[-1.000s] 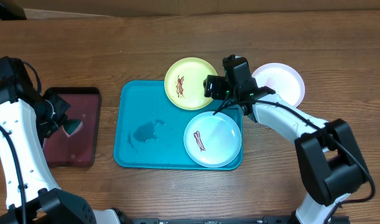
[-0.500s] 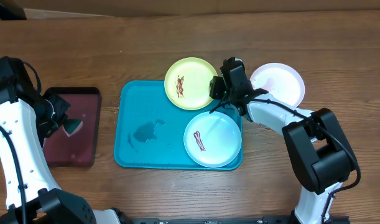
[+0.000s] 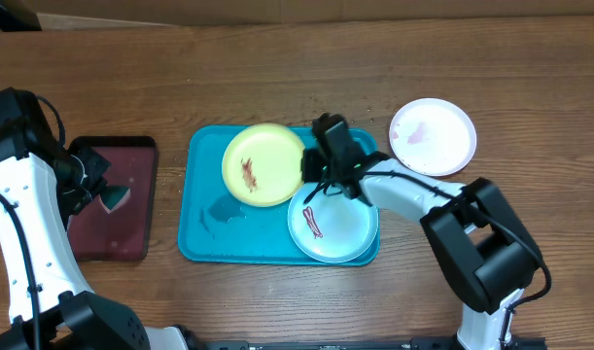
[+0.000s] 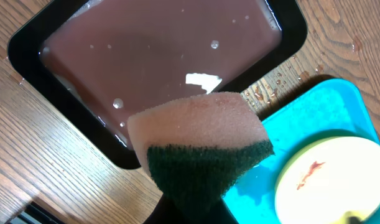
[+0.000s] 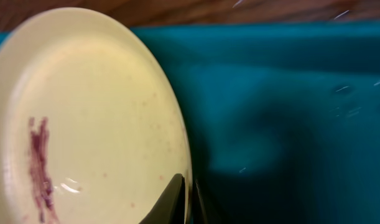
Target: Clean dirty plates on tray and stack at the side
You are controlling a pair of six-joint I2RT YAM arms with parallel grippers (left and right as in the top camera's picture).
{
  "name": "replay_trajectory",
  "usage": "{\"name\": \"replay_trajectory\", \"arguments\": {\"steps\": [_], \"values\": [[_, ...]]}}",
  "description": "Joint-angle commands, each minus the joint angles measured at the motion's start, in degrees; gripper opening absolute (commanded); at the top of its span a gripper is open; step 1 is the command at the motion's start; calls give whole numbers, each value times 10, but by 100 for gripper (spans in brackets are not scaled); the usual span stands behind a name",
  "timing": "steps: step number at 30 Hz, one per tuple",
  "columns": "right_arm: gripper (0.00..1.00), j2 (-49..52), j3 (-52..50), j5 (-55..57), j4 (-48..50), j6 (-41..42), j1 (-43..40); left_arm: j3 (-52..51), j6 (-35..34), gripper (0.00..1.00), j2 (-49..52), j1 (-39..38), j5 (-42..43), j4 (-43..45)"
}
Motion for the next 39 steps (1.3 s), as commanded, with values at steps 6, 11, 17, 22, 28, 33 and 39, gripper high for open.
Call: {"name": "replay_trajectory", "arguments": {"steps": [6, 11, 17, 22, 28, 33, 39], "values": [[40, -17, 76, -28, -87, -4, 22, -2, 7, 4, 10, -5, 6, 2], [44, -15, 85, -24, -65, -57, 16, -2, 7, 4, 10, -5, 6, 2], [44, 14, 85, 6, -44, -141, 17, -2, 7, 4, 10, -5, 7, 2], [45, 55, 85, 3, -15, -155, 17, -2, 11, 4, 10, -10, 6, 2], [44, 60, 85, 4, 2, -193, 17, -2, 12, 4, 11, -20, 6, 2], [40, 68, 85, 6, 4, -211, 17, -2, 34, 4, 11, -27, 18, 2], [36, 74, 85, 6, 43, -228, 17, -2, 74, 4, 11, -54, 51, 2]]}}
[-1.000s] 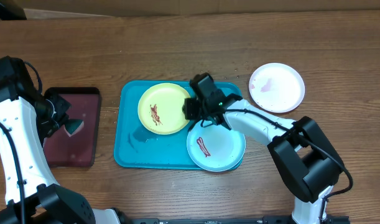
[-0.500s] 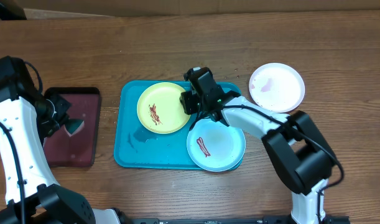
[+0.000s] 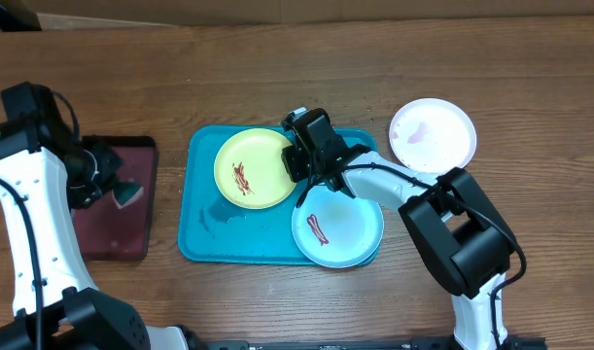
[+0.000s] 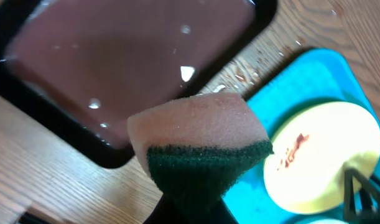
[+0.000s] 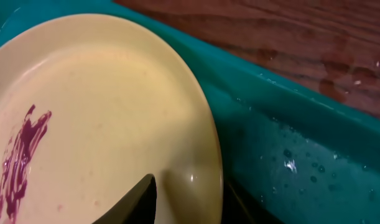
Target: Clean dirty plates on tray and stack at the side
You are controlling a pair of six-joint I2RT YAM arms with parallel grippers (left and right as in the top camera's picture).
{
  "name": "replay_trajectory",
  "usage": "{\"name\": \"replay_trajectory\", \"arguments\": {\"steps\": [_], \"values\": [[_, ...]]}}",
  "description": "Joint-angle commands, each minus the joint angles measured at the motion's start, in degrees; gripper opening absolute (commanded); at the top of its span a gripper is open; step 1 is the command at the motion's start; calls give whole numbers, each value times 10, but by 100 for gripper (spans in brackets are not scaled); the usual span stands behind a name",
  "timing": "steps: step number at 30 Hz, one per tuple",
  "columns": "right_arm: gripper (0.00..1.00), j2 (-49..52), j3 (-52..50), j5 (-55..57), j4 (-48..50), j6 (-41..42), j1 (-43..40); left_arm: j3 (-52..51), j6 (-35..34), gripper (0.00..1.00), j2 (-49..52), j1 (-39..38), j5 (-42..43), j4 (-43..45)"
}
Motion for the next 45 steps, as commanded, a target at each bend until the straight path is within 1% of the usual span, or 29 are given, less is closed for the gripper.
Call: {"name": "replay_trajectory", "arguments": {"steps": [1, 5, 6, 9, 11, 12, 15, 17, 19, 23, 27, 31, 34, 36, 39, 45], "values": [[36, 6, 8, 5, 21, -19, 0, -2, 39, 4, 4, -23, 26, 2], [31, 12, 8, 5, 24, -19, 0, -2, 40, 4, 4, -46, 25, 0], [27, 16, 8, 5, 23, -19, 0, -2, 40, 4, 4, -52, 25, 0], [18, 20, 8, 5, 9, -18, 0, -3, 37, 4, 4, -63, 26, 0], [9, 20, 8, 5, -2, -16, 0, -3, 35, 4, 4, -71, 26, -1], [4, 20, 9, 5, -7, -14, 1, -3, 36, 4, 4, -77, 26, -1], [4, 20, 9, 5, -22, 21, 1, -10, 36, 4, 4, -92, 26, -1], [4, 19, 11, 4, -48, 95, 1, -34, 30, 4, 4, -112, 27, 8], [4, 18, 16, -2, -73, 138, 1, -62, 26, 4, 4, -128, 40, 28], [4, 14, 35, -34, -134, 242, 1, -137, 26, 4, 4, -159, 92, 98], [4, 14, 38, -71, -165, 303, 6, -207, 29, 4, 4, -191, 150, 196], [4, 14, 38, -70, -177, 306, 24, -236, 29, 4, 4, -224, 172, 258], [4, 14, 38, -57, -182, 306, 39, -236, 43, 4, 4, -246, 169, 279], [4, 14, 38, -42, -183, 301, 43, -236, 55, 4, 4, -252, 156, 286], [4, 12, 41, -36, -191, 269, 43, -236, 57, 4, 4, -251, 112, 287], [4, 0, 62, 36, -238, 249, 43, -237, 54, 4, 4, -252, 107, 287]]}}
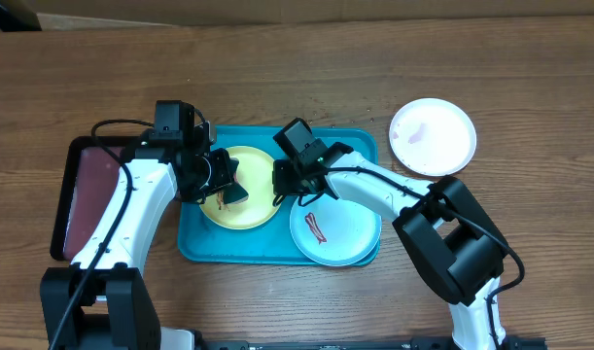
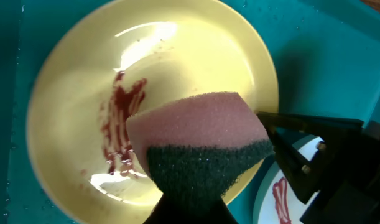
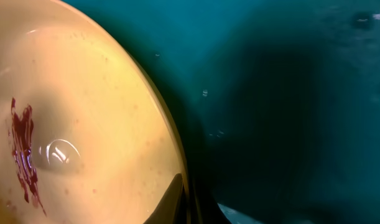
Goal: Clean dirty plates on tray and stack at the side
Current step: 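Hold the yellow plate with the right gripper and scrub it with the sponge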
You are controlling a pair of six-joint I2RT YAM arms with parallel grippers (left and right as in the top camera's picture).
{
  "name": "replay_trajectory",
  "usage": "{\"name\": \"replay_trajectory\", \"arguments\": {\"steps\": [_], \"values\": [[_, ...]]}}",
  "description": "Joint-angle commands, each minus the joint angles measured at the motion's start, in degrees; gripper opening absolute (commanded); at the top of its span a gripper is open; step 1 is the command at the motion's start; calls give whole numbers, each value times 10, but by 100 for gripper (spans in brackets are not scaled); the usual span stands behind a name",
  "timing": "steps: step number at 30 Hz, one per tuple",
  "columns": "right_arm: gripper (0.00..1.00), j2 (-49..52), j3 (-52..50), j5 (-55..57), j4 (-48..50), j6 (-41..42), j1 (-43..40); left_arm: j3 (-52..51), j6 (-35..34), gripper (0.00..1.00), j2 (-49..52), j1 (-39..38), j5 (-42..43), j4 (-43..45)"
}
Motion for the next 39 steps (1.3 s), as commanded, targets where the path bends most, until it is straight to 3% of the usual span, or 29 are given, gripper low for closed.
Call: {"name": "replay_trajectory", "arguments": {"steps": [1, 17, 32, 34, 39], "values": [[4, 0, 3, 74, -26, -18, -2, -1, 4, 4, -1, 2, -18, 3], [4, -8, 10, 89, -38, -32, 18, -12, -61, 4, 23, -22, -31, 57], [4, -8, 10, 89, -33, -30, 18, -12, -56, 4, 150, -26, 120, 131], [4, -8, 10, 89, -33, -30, 18, -12, -40, 4, 155, -28, 87, 128], [4, -8, 10, 89, -33, -31, 18, -12, -39, 4, 163, -28, -92, 73]]}}
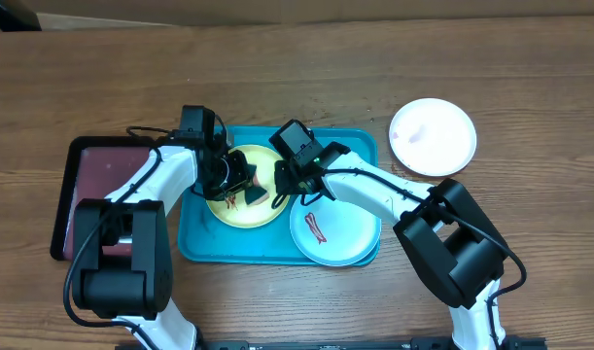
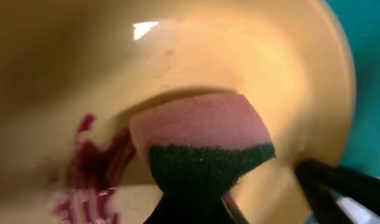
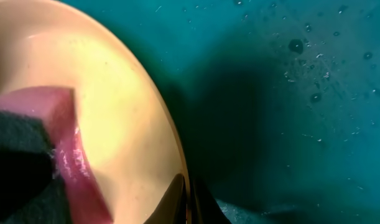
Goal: Clean dirty plates on tray and stack at the side
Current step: 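Hold the yellow plate with the right gripper and scrub it with the sponge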
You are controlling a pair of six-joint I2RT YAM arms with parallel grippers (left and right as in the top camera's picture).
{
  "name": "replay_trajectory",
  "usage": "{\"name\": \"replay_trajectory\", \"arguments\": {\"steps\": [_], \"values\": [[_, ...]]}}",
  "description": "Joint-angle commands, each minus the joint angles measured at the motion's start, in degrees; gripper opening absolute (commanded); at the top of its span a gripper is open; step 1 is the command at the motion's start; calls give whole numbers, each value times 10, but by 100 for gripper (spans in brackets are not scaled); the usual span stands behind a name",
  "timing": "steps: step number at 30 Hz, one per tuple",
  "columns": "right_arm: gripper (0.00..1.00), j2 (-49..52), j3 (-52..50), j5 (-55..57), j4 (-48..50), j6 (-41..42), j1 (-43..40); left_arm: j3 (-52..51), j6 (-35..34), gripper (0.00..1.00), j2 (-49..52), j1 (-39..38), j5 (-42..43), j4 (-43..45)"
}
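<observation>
A yellow plate (image 1: 240, 199) with a red smear lies on the left half of the teal tray (image 1: 204, 248). My left gripper (image 1: 240, 185) is shut on a pink and green sponge (image 2: 199, 134), which presses on the plate beside the red smear (image 2: 93, 180). My right gripper (image 1: 280, 185) is shut on the yellow plate's right rim (image 3: 177, 171). A light blue plate (image 1: 340, 228) with a red streak sits at the tray's front right. A clean white-pink plate (image 1: 433, 136) rests on the table at the right.
A dark tray of brownish water (image 1: 83, 190) stands left of the teal tray. Water drops lie on the teal tray floor (image 3: 301, 74). The wooden table (image 1: 297, 68) runs behind the trays.
The left gripper has gone lower and right, and the sponge now presses on the yellow plate at the smear. The right gripper still pinches the plate's rim.
The left gripper first held the sponge over the water tray while the right gripper pinched the yellow plate's rim. The plate then lay further left in the tray. The sponge later hung above the plate, and now it rests on it.
</observation>
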Motion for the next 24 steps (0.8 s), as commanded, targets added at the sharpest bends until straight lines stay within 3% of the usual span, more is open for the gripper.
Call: {"name": "replay_trajectory", "arguments": {"steps": [1, 7, 15, 20, 24], "values": [[4, -2, -1, 15, -3, -8, 6, -3, 16, 4, 19, -6, -172, -46], [4, -2, -1, 15, -4, -8, 6, -1, -5, 4, 19, -6, -358, -112], [4, -2, -1, 15, -7, -8, 6, 75, -5, 4, 18, -6, -416, -183], [4, -2, -1, 15, -6, -8, 6, 187, -3, 4, 18, -7, -369, -249], [4, -2, -1, 15, -2, -8, 6, 242, 45, 4, 18, -7, -194, -246]]}}
